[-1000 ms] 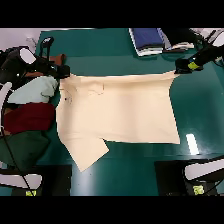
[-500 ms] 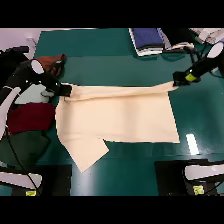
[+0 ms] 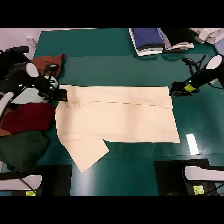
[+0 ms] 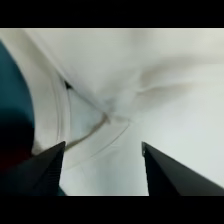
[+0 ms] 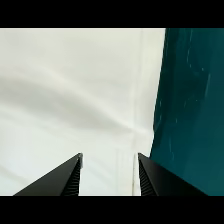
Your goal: Fold the shirts.
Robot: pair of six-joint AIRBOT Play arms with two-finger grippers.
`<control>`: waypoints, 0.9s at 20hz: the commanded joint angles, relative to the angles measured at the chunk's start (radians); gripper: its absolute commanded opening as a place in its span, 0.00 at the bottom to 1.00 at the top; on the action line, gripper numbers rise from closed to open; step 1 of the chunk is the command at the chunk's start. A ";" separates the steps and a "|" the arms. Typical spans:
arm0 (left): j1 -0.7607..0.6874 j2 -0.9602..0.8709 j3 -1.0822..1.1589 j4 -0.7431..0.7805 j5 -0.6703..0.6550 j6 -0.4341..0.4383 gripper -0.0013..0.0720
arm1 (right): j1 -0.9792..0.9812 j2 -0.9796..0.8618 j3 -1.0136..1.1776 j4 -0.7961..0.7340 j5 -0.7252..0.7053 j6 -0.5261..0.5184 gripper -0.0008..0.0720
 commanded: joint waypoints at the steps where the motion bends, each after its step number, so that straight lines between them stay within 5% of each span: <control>1: -0.001 0.223 -0.177 0.022 -0.045 -0.066 0.78 | -0.005 0.127 -0.057 0.008 0.044 0.000 0.57; 8: -0.001 0.651 -0.770 -0.124 -0.056 -0.193 0.78 | -0.004 0.299 -0.138 0.011 0.017 0.001 0.57; 18: -0.001 0.658 -0.952 -0.430 0.157 -0.133 0.78 | -0.004 0.319 -0.138 0.011 0.019 0.000 0.57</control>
